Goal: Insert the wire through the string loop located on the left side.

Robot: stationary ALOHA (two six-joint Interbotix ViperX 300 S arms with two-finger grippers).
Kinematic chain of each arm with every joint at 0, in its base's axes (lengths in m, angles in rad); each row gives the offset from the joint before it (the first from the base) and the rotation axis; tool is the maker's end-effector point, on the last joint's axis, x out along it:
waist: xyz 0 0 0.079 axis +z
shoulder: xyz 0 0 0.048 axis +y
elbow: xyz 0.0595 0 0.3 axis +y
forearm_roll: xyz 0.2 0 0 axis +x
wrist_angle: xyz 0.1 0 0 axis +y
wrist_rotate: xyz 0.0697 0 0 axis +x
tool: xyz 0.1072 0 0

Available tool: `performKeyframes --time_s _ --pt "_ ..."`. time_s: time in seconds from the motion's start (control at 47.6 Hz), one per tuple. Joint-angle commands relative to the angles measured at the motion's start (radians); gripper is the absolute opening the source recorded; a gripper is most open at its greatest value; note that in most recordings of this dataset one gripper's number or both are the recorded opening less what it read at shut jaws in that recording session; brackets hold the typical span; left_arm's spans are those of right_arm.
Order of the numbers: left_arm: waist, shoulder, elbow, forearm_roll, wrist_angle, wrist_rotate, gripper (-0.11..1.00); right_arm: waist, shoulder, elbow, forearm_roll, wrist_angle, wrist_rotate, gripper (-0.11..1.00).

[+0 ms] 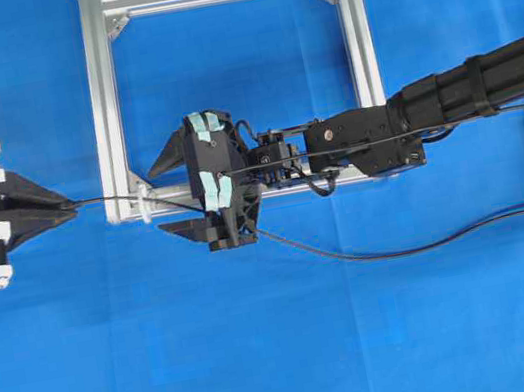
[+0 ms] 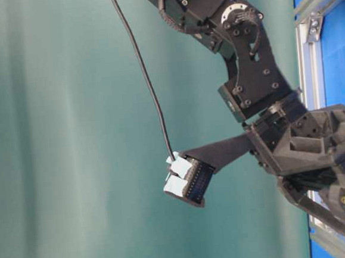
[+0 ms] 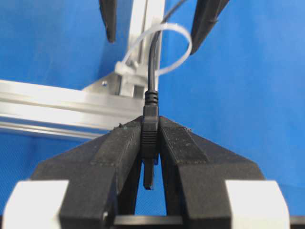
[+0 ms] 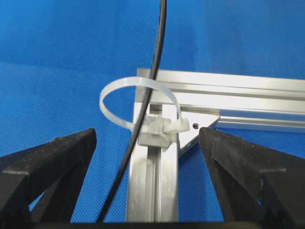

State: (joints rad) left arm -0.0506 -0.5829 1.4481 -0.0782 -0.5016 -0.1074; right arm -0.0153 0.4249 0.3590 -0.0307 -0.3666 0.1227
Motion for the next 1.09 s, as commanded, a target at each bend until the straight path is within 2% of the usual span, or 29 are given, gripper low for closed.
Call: performKeyframes --time_s 0.0,0.357,0.609,0.797,1.07 --pt "0.003 -0.091 -0.012 -0.003 0.069 -0.003 0.07 0.002 -0.029 -0.012 0.003 -0.006 0.000 0.98" --pt "0.026 -0.554 -0.061 0.002 0.538 -0.005 0.07 0.002 -0.029 -0.011 0.003 -0.006 0.000 0.98" --pt "0.037 -0.715 -0.117 0.012 0.744 0.017 0.07 0.002 -0.031 -0.012 0.002 -0.006 0.000 0.98" --pt "0.038 -0.759 -0.137 0.012 0.813 0.020 0.07 0.002 -0.031 -0.012 0.003 -0.008 0.000 0.98" --pt "0.037 -0.733 -0.121 0.014 0.765 0.021 0.07 0.000 -0.031 -0.015 0.003 -0.008 0.000 0.98"
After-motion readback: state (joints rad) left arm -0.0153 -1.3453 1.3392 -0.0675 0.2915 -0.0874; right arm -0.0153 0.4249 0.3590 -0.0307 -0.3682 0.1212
